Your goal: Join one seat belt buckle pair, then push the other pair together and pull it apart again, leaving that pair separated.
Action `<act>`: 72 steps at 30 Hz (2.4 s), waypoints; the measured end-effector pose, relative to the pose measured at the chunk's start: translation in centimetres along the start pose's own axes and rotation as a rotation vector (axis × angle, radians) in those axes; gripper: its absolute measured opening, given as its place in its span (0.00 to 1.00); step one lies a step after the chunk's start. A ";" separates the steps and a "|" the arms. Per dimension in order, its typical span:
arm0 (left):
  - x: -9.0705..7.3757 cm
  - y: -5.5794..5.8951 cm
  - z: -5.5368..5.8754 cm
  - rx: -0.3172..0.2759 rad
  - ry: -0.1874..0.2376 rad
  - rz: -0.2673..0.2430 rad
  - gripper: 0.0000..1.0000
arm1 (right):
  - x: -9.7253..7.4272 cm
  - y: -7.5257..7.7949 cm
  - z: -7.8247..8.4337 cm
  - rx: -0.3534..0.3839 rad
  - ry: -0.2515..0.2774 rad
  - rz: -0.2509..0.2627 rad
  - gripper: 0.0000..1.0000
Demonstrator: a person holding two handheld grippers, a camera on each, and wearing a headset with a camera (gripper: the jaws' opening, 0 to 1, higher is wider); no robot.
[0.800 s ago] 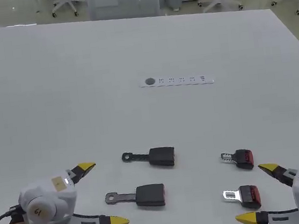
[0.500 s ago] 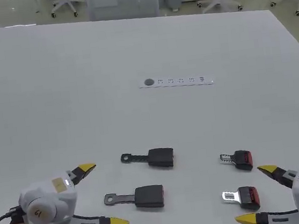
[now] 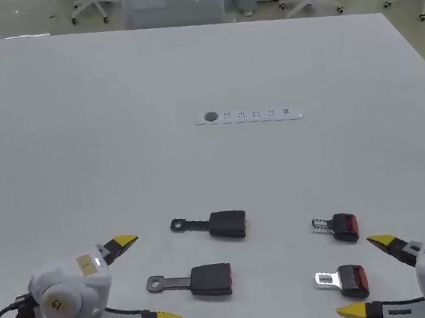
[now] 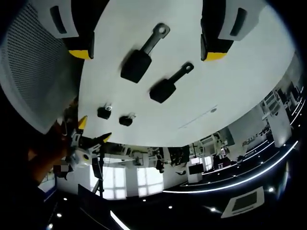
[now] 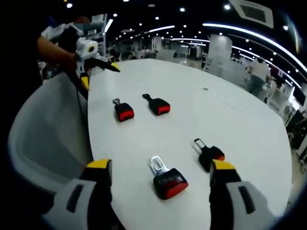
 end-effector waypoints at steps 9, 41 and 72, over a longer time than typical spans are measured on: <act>0.9 0.1 0.0 0.015 -0.016 0.027 0.93 | 0.3 0.2 0.3 0.009 -0.009 -0.016 0.84; 4.5 0.1 1.3 0.055 -0.099 0.132 0.85 | 1.8 1.1 2.4 0.000 -0.093 -0.126 0.77; 9.5 0.7 3.4 0.122 -0.212 0.277 0.72 | 3.6 2.1 4.0 -0.009 -0.168 -0.240 0.70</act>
Point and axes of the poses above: the centre of the closed fingertips' face, and the gripper's own axes: x roughly forward along the fingers, y roughly to its right, z roughly out of its underside, the point moved 4 cm from there along -x, roughly backward along the fingers, and after that the axes turned 1 degree about y, right-handed, at the moved point
